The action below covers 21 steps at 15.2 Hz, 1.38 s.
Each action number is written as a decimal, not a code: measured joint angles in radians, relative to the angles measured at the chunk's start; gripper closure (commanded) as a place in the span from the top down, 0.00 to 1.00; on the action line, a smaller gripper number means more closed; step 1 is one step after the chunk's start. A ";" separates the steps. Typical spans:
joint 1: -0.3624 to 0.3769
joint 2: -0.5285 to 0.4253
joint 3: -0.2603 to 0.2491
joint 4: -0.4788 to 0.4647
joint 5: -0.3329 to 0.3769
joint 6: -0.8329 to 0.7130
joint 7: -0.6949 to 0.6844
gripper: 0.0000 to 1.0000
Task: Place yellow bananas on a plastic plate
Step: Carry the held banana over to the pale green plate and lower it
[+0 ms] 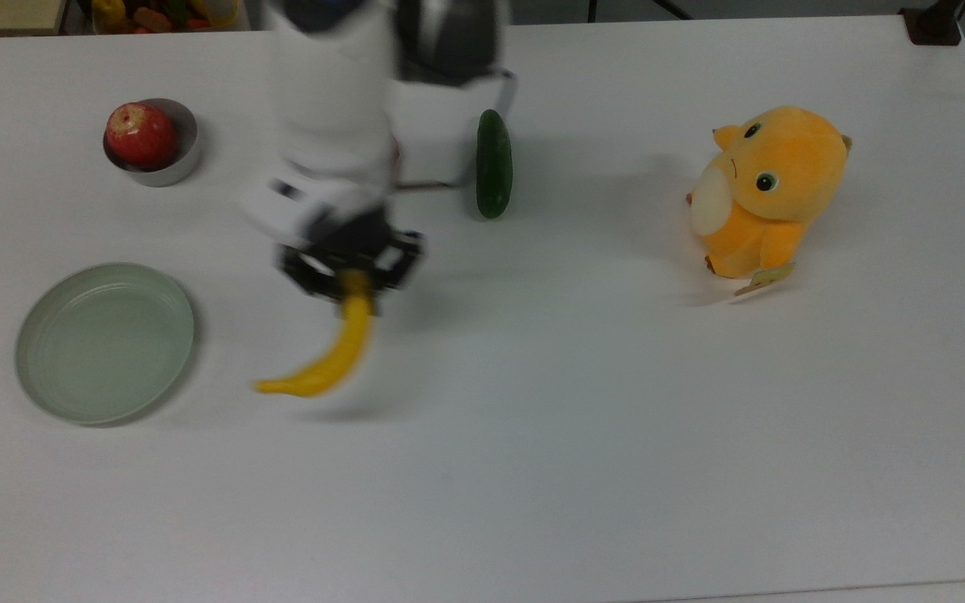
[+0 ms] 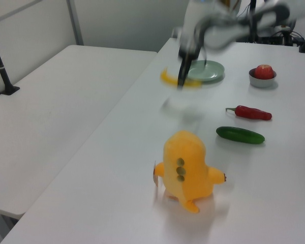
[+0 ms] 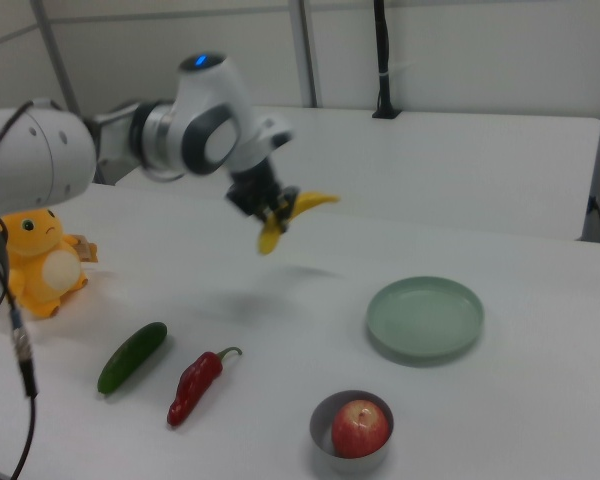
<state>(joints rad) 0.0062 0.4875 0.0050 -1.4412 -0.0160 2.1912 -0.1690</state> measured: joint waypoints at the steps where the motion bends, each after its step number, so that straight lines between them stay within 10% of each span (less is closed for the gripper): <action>1: -0.062 -0.030 0.001 0.037 0.017 -0.051 -0.045 0.04; 12: -0.111 -0.021 0.017 0.040 0.025 -0.061 -0.069 0.04; 21: -0.311 0.025 0.015 0.075 0.131 0.005 -0.422 0.04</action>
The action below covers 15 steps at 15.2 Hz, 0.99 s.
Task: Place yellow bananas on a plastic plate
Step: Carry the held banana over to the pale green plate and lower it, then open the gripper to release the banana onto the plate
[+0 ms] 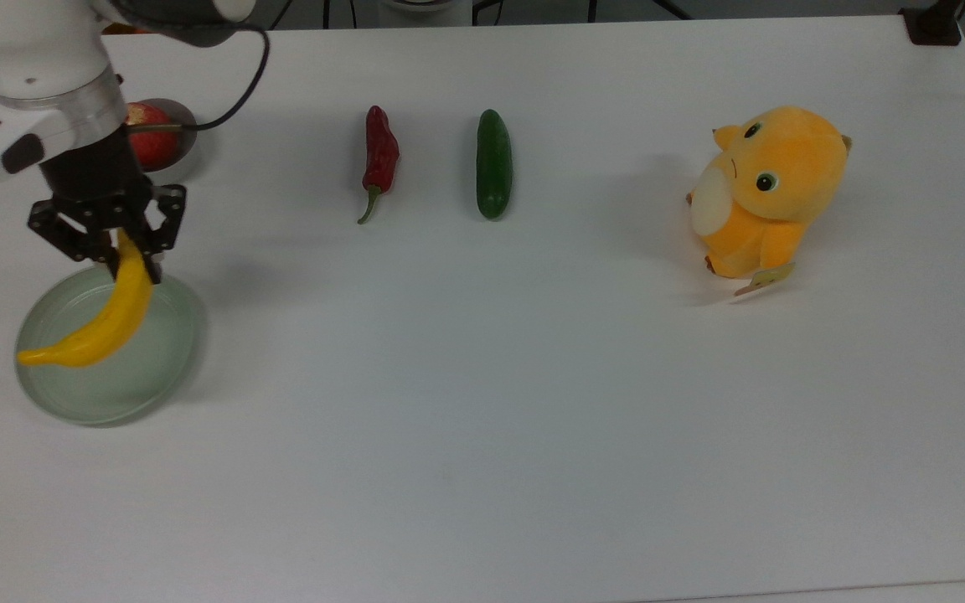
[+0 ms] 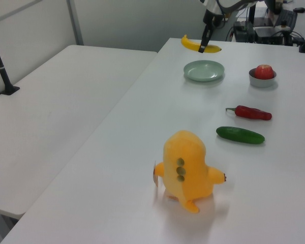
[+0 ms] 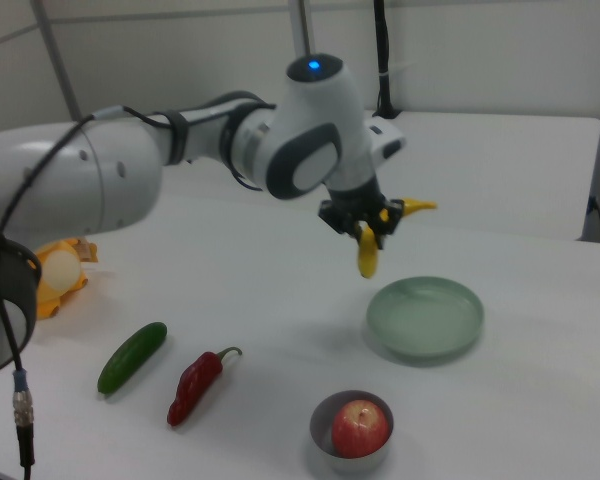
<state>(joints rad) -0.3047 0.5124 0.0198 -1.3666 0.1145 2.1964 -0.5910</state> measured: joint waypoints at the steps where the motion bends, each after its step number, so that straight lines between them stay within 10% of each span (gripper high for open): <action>1: -0.013 0.017 0.000 0.000 0.000 0.023 -0.008 0.04; 12: -0.049 0.165 -0.001 -0.001 0.000 0.141 -0.030 0.12; 13: -0.049 0.168 -0.001 -0.003 0.000 0.141 -0.033 0.25; 15: -0.049 0.174 -0.005 -0.008 0.000 0.141 -0.036 0.96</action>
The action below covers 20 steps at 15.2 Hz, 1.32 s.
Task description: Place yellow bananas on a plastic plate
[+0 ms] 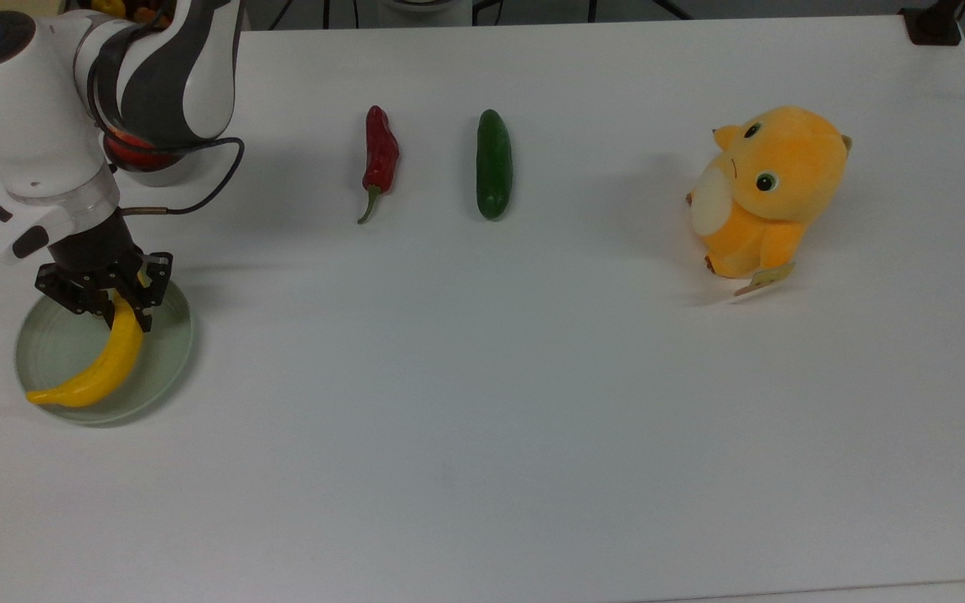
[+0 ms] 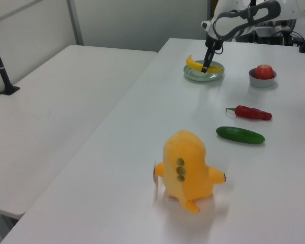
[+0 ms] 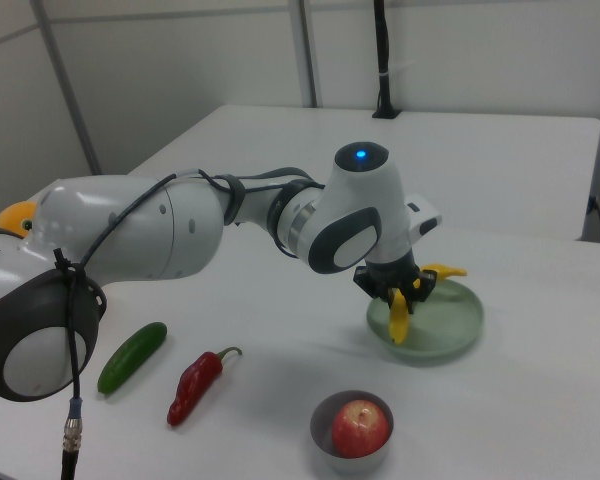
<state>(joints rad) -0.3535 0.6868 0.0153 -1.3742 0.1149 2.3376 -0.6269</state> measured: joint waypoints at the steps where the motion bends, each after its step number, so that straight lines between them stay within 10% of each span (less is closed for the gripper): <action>1: 0.000 0.004 -0.002 -0.001 0.000 0.000 0.000 1.00; 9: -0.001 -0.015 -0.003 0.012 0.000 0.000 0.000 1.00; 20: 0.085 -0.566 0.002 0.031 0.011 -0.740 0.281 1.00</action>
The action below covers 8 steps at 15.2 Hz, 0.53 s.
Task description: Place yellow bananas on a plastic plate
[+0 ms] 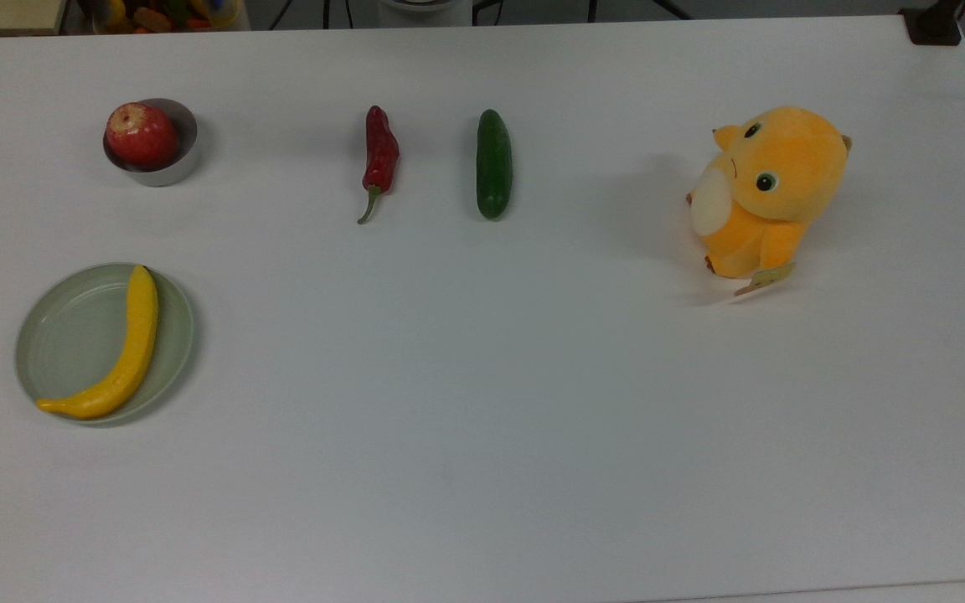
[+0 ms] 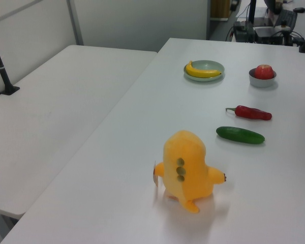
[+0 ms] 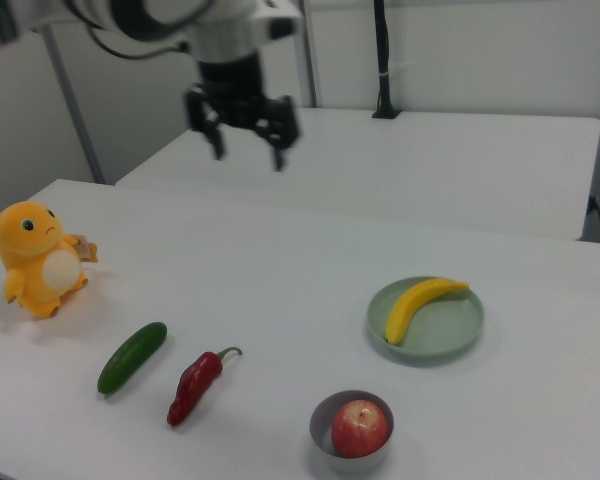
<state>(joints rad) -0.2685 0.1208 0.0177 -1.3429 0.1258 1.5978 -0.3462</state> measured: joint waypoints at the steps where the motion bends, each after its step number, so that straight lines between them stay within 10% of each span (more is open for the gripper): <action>1: 0.030 -0.029 0.001 -0.008 0.000 -0.055 0.060 1.00; 8: 0.370 -0.166 -0.021 -0.165 -0.092 -0.143 0.399 1.00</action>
<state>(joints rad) 0.1016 -0.0453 -0.0029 -1.5076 0.0342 1.4549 0.0524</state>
